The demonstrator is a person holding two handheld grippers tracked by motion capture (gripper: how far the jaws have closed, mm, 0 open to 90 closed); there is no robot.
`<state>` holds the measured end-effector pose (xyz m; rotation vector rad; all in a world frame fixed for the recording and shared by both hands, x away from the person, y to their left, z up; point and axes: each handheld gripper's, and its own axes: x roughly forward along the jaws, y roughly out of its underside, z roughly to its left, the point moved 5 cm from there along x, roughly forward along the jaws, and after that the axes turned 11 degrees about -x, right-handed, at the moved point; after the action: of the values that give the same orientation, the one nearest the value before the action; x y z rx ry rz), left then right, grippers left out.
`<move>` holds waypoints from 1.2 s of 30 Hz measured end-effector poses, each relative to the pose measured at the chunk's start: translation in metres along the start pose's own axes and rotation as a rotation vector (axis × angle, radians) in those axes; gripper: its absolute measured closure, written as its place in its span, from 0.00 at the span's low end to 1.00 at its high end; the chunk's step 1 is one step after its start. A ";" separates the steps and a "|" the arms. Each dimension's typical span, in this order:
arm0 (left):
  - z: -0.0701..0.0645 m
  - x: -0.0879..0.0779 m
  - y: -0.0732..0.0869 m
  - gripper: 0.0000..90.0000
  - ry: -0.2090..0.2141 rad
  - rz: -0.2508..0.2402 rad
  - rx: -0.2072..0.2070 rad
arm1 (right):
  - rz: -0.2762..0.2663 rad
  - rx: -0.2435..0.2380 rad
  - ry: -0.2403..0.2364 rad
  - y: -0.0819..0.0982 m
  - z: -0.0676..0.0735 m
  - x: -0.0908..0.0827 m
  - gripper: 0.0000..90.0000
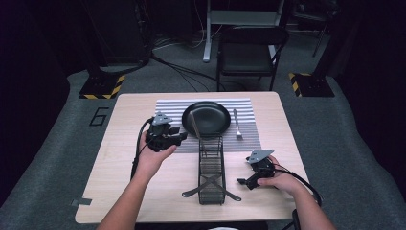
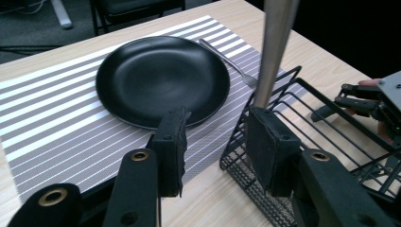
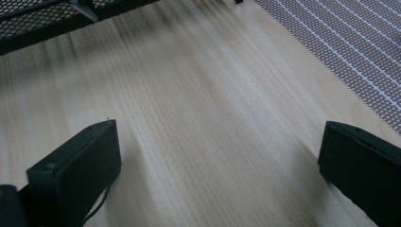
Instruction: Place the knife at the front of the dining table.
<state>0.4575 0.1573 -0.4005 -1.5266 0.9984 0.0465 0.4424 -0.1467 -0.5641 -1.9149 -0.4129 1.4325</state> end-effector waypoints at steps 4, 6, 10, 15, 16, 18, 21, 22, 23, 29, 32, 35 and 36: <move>-0.007 0.005 -0.001 0.65 0.015 0.007 0.016 | 0.000 -0.001 0.000 0.000 0.000 0.000 0.00; -0.009 0.007 -0.001 0.65 0.023 0.006 0.019 | 0.001 0.004 0.000 0.000 0.000 0.000 0.00; -0.015 0.011 -0.002 0.68 0.032 0.005 0.032 | 0.000 0.000 0.000 0.000 0.000 0.000 0.00; -0.021 0.020 -0.002 0.70 0.043 0.011 0.042 | 0.000 0.000 0.000 0.000 0.000 0.000 0.00; -0.023 0.024 -0.001 0.70 0.048 0.012 0.046 | 0.000 0.000 0.000 0.000 0.000 0.000 0.00; -0.023 0.026 -0.001 0.71 0.051 0.014 0.045 | 0.000 0.000 0.000 0.000 0.000 0.000 0.00; -0.025 0.032 -0.001 0.75 0.051 0.013 0.050 | 0.000 0.000 0.000 0.000 0.000 0.000 0.00; -0.025 0.032 -0.001 0.76 0.051 0.013 0.050 | 0.000 0.000 0.000 0.000 0.000 0.000 0.00; -0.024 0.034 -0.001 0.76 0.052 0.012 0.047 | 0.000 0.000 0.000 0.000 0.000 0.000 0.00; -0.025 0.041 0.000 0.81 0.055 0.001 0.043 | 0.000 0.000 0.000 0.000 0.000 0.000 0.00; -0.025 0.045 0.001 0.83 0.059 0.005 0.043 | 0.000 0.000 -0.001 0.000 0.000 0.000 0.00; -0.026 0.047 0.002 0.85 0.059 0.002 0.042 | 0.000 0.000 -0.001 0.000 0.000 0.000 0.00; -0.027 0.048 0.002 0.86 0.057 -0.001 0.046 | 0.000 0.000 -0.001 0.000 0.000 0.000 0.00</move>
<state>0.4729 0.1091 -0.4226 -1.4935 1.0372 -0.0205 0.4425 -0.1466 -0.5641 -1.9145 -0.4133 1.4331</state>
